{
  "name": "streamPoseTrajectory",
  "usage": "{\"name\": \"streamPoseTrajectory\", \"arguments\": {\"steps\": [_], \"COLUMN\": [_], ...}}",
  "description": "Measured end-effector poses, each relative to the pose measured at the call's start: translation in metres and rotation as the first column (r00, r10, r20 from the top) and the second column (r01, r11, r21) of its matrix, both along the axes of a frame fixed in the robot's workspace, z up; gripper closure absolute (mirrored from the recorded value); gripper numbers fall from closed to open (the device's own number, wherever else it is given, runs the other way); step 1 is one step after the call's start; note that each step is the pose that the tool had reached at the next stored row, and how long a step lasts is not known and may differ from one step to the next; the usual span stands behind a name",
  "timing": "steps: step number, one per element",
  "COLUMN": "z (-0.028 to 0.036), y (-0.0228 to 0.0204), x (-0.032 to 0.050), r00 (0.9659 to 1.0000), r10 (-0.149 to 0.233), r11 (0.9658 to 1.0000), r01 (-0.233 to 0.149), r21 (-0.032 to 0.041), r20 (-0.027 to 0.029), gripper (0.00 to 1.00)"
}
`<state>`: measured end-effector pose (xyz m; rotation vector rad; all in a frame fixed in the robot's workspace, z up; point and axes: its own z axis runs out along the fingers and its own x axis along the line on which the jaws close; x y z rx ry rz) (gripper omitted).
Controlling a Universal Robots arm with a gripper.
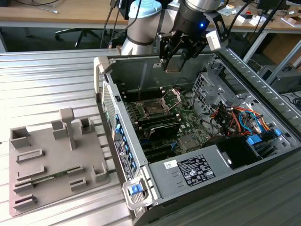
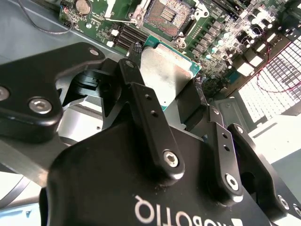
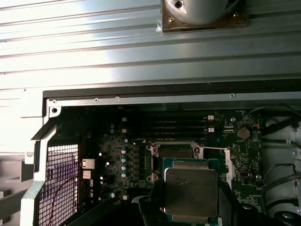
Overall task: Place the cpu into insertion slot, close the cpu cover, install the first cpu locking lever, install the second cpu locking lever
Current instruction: 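Place the cpu into insertion slot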
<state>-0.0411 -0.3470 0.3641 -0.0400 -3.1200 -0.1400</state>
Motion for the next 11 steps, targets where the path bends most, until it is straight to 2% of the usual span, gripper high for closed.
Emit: {"name": "streamPoseTrajectory", "arguments": {"steps": [11], "z": [-0.0019], "y": [0.0000], "x": [0.0000], "r00": [1.0000], "r10": [0.000], "r11": [1.0000], "r01": [0.000], "r21": [-0.0001], "r20": [0.0000], "gripper": [0.45]}}
